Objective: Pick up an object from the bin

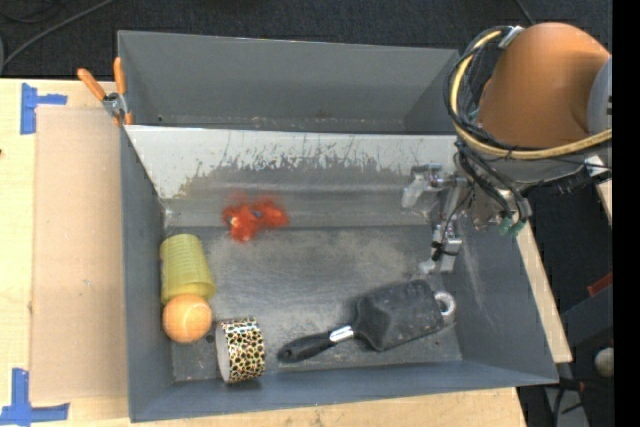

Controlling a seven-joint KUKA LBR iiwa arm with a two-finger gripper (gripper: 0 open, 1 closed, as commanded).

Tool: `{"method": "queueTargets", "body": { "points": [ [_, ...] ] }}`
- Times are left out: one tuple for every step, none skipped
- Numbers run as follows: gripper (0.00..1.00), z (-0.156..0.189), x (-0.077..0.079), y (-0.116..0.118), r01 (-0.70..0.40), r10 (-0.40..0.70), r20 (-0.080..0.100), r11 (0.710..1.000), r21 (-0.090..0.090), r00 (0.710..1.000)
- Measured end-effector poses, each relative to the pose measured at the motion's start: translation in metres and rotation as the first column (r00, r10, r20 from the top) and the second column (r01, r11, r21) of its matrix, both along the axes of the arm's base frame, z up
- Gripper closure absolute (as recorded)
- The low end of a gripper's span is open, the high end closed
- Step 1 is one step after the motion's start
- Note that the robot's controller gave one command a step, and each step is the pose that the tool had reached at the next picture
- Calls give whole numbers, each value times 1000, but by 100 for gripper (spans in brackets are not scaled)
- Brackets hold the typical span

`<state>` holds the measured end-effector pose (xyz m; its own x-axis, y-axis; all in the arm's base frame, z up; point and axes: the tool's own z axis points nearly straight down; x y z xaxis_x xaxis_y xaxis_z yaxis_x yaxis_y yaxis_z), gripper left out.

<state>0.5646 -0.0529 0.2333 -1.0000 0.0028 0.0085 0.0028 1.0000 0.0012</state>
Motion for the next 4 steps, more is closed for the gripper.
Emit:
{"method": "queueTargets", "body": {
  "points": [
    [0, 4, 1, 0, -1, 1, 8, 1000, -1, 1000],
    [0, -54, -4, 15, 57, -57, 12, 998, 0, 998],
    [0, -137, -8, 42, -14, 14, 21, 1000, -2, 1000],
    [0, -158, -30, 44, 95, -95, 20, 995, 3, 995]
  ]
}}
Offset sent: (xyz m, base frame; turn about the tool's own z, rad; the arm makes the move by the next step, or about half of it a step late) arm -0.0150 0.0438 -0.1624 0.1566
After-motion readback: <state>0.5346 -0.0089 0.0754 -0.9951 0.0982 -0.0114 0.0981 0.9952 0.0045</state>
